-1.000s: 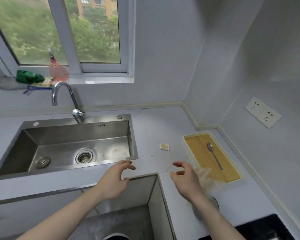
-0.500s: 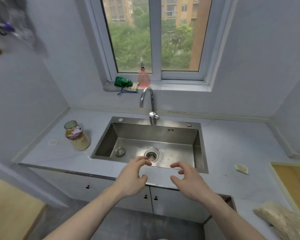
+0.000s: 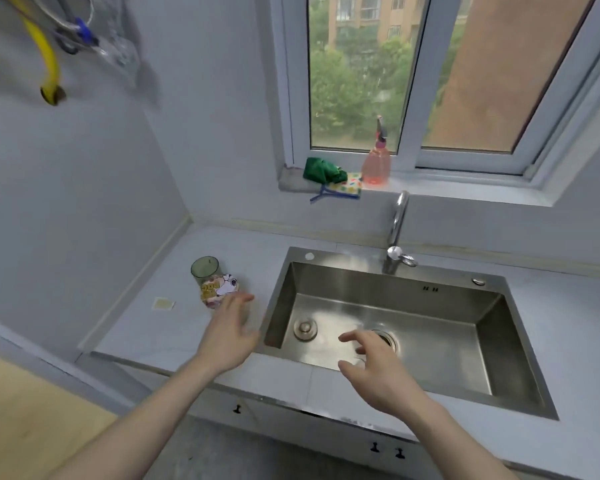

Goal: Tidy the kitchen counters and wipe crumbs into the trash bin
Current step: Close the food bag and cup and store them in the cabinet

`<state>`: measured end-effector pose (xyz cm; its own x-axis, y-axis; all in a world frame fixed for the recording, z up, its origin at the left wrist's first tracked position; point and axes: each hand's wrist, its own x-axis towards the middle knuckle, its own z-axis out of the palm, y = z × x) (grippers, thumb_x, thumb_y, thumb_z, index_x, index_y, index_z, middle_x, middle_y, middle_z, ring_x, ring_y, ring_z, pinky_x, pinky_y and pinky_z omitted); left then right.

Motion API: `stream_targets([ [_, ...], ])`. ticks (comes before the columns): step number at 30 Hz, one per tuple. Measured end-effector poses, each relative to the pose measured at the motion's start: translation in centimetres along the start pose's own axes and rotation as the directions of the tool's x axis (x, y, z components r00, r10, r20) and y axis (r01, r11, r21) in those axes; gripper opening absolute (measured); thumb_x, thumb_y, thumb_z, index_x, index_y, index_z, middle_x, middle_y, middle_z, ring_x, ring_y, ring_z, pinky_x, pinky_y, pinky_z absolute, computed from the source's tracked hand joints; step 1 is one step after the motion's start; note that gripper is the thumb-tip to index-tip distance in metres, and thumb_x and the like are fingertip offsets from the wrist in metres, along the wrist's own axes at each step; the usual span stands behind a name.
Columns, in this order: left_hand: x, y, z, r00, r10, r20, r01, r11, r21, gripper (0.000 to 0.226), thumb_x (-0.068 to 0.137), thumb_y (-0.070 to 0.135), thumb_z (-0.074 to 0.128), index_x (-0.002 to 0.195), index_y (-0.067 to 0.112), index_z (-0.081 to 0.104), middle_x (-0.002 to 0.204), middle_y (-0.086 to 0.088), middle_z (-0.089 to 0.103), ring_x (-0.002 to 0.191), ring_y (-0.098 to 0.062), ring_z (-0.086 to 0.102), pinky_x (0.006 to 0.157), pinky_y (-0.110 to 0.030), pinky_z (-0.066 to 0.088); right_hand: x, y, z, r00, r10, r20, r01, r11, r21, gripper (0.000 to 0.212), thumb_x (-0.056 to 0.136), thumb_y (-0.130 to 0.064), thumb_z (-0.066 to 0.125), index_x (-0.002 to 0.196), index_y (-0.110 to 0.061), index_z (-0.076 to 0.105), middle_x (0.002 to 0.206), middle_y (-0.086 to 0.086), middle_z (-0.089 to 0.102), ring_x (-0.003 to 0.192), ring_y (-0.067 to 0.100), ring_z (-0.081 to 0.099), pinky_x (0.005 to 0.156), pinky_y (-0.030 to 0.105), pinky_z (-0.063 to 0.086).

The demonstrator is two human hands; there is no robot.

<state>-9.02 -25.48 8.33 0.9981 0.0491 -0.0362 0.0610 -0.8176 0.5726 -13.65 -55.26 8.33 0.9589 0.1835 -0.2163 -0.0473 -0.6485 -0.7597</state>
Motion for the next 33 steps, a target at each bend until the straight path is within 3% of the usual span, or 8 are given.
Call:
stream_targets([
  [4,5.2,-6.1,-2.5,0.953,-0.288,-0.097,0.274,0.952,-0.137,0.086,0.067,0.045,0.077,0.140,0.012,0.046,0.139,-0.013,0.044,0.134,-0.032,0.042,0.114,-0.041,0.035,2.6,-3.0,2.4,1.000,0.028,-0.006,-0.028,1.000,-0.012,0.035,0.094,-0.033,0.062,0.126,-0.042,0.053,0.130,-0.023,0.047,0.117,0.002,0.052,0.103,0.029,0.044],
  [8,9.7,-9.5,-2.4,0.898,-0.439,-0.022,0.429,0.887,-0.173,0.107,0.061,0.050,0.087,0.147,0.014,0.036,0.146,-0.014,0.035,0.140,-0.034,0.036,0.117,-0.043,0.031,3.4,-4.0,2.7,0.997,0.072,-0.032,-0.073,0.997,-0.025,0.034,0.095,-0.031,0.061,0.126,-0.041,0.053,0.128,-0.024,0.047,0.117,0.001,0.052,0.100,0.027,0.044],
  [12,12.2,-10.5,-0.4,0.862,-0.506,0.037,0.504,0.846,-0.174,0.109,0.062,0.047,0.089,0.148,0.015,0.030,0.146,-0.015,0.035,0.137,-0.037,0.036,0.114,-0.044,0.036,3.2,-3.7,2.3,0.987,0.128,-0.095,-0.129,0.992,-0.007,0.033,0.093,-0.030,0.063,0.122,-0.042,0.054,0.117,-0.029,0.045,0.114,0.002,0.051,0.091,0.021,0.040],
  [15,13.0,-10.5,0.9,0.845,-0.534,0.001,0.528,0.836,-0.150,0.115,0.060,0.046,0.091,0.149,0.010,0.027,0.144,-0.019,0.035,0.135,-0.041,0.036,0.110,-0.048,0.039,2.6,-3.4,2.1,0.979,0.158,-0.129,-0.158,0.987,0.016,0.032,0.093,-0.031,0.063,0.121,-0.043,0.054,0.123,-0.026,0.049,0.114,-0.002,0.052,0.085,0.015,0.038],
  [20,13.9,-11.6,2.1,0.885,-0.464,-0.034,0.456,0.879,-0.137,0.101,0.062,0.039,0.089,0.142,0.014,0.032,0.138,-0.019,0.039,0.125,-0.043,0.048,0.102,-0.052,0.046,0.5,-1.7,1.5,0.951,0.226,-0.210,-0.221,0.974,0.049,0.032,0.093,-0.030,0.063,0.123,-0.039,0.056,0.126,-0.025,0.050,0.110,-0.007,0.053,0.080,0.005,0.038],
  [26,12.9,-11.6,1.7,0.905,-0.419,-0.072,0.409,0.904,-0.121,0.093,0.057,0.048,0.084,0.134,0.021,0.040,0.131,-0.013,0.048,0.111,-0.039,0.059,0.093,-0.048,0.052,-2.3,0.5,1.0,0.929,0.264,-0.258,-0.244,0.964,0.106,0.033,0.092,-0.031,0.065,0.119,-0.045,0.054,0.126,-0.031,0.050,0.109,-0.009,0.054,0.083,0.011,0.043],
  [29,11.3,-10.7,1.9,0.908,-0.409,-0.091,0.398,0.909,-0.122,0.095,0.050,0.058,0.082,0.131,0.024,0.044,0.129,-0.009,0.052,0.111,-0.037,0.060,0.094,-0.049,0.053,-3.8,1.6,0.4,0.924,0.268,-0.272,-0.243,0.962,0.120,0.031,0.092,-0.031,0.064,0.116,-0.047,0.054,0.124,-0.032,0.049,0.110,-0.007,0.054,0.089,0.021,0.050],
  [33,7.9,-7.6,2.1,0.962,-0.252,-0.105,0.239,0.964,-0.118,0.082,0.044,0.065,0.082,0.112,0.031,0.052,0.112,0.005,0.066,0.095,-0.024,0.066,0.081,-0.044,0.057,-6.7,3.8,-1.0,0.923,0.271,-0.275,-0.243,0.961,0.132,0.032,0.092,-0.031,0.065,0.118,-0.046,0.055,0.126,-0.030,0.050,0.110,-0.007,0.055,0.092,0.023,0.050],
])
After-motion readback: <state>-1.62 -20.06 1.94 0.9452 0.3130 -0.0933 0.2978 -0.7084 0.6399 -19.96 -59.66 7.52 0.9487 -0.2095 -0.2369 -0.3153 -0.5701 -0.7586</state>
